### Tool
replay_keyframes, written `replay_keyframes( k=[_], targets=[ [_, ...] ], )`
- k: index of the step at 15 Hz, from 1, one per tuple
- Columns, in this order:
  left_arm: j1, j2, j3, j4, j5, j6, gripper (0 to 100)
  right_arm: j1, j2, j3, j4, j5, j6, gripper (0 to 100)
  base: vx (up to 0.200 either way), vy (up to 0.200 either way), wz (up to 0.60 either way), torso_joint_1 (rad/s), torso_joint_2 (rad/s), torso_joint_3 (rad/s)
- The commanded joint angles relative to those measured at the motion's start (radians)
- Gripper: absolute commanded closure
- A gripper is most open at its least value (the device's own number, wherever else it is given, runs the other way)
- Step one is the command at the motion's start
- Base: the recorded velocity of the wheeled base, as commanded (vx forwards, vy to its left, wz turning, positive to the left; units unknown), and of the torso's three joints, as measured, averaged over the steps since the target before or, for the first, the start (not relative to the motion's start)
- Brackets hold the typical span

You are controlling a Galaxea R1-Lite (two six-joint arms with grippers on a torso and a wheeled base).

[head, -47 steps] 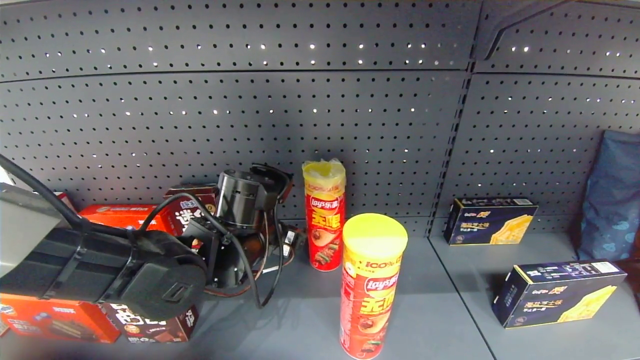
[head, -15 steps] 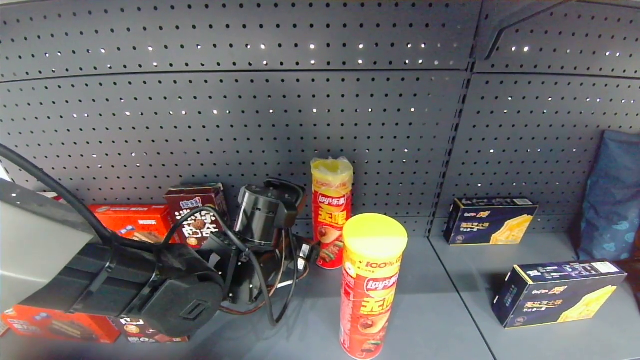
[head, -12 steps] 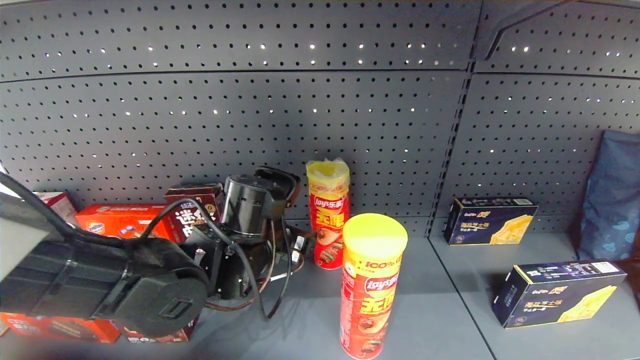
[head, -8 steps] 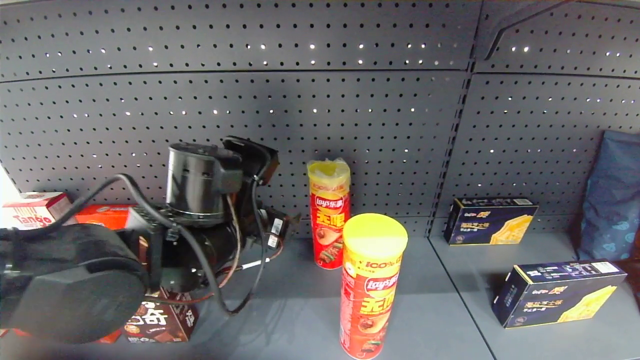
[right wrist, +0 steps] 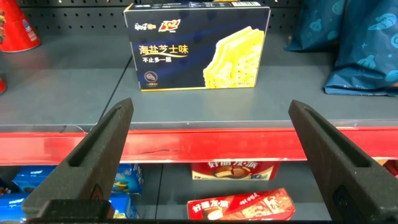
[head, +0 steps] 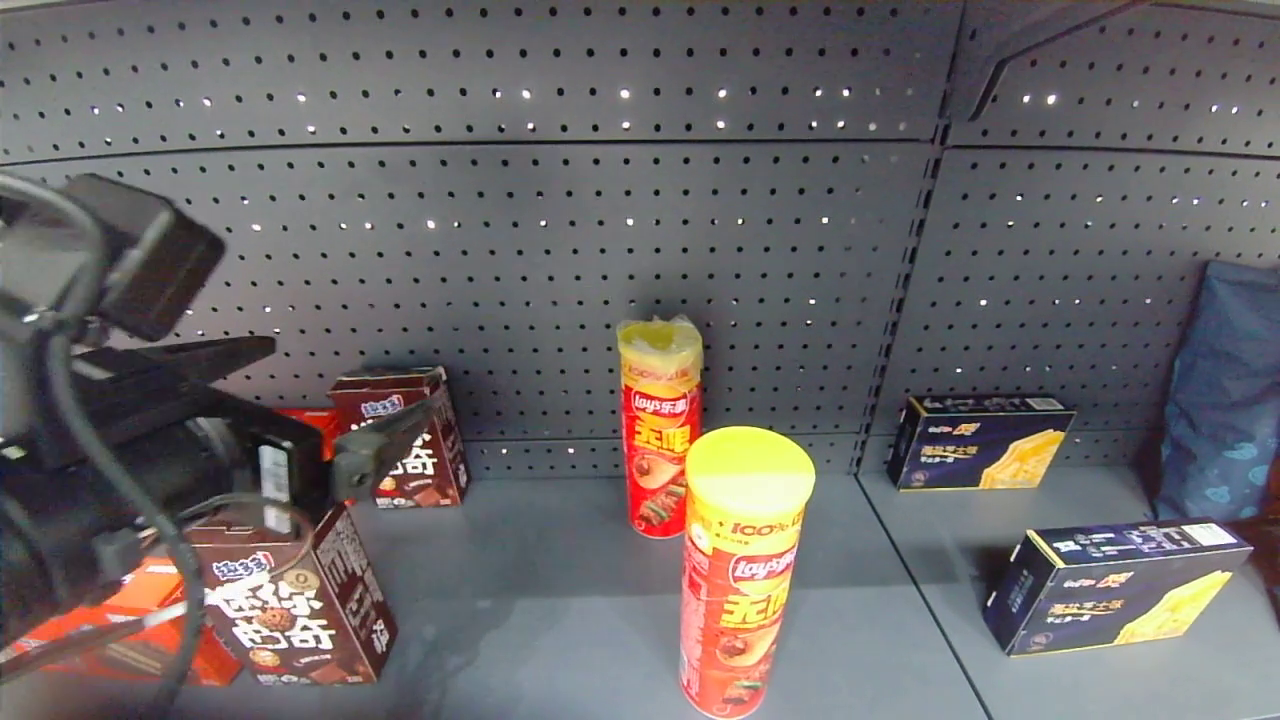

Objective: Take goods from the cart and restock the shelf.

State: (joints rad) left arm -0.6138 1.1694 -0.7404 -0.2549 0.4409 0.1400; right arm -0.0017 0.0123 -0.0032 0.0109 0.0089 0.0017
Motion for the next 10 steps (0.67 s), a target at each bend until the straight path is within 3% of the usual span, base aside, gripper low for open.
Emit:
replay_keyframes(
  k=[1, 4, 8, 10],
  targets=[
    [-0.003, -0.339, 0.242, 0.005, -0.001, 0.020, 0, 0.000, 0.001, 0.000, 0.000, 0.000, 0.000, 0, 0.000, 0.000, 0.00, 0.000, 0.00, 0.000],
    [0.003, -0.528, 0.386, 0.006, 0.006, 0.033, 0, 0.000, 0.001, 0.000, 0.000, 0.000, 0.000, 0, 0.000, 0.000, 0.00, 0.000, 0.00, 0.000],
    [0.039, -0.675, 0.480, 0.032, 0.041, 0.035, 0, 0.000, 0.001, 0.000, 0.000, 0.000, 0.000, 0, 0.000, 0.000, 0.00, 0.000, 0.00, 0.000],
    [0.071, -0.795, 0.470, 0.201, 0.041, 0.041, 0, -0.003, 0.008, 0.000, 0.001, -0.009, 0.000, 0, 0.000, 0.000, 0.00, 0.000, 0.00, 0.000]
  ],
)
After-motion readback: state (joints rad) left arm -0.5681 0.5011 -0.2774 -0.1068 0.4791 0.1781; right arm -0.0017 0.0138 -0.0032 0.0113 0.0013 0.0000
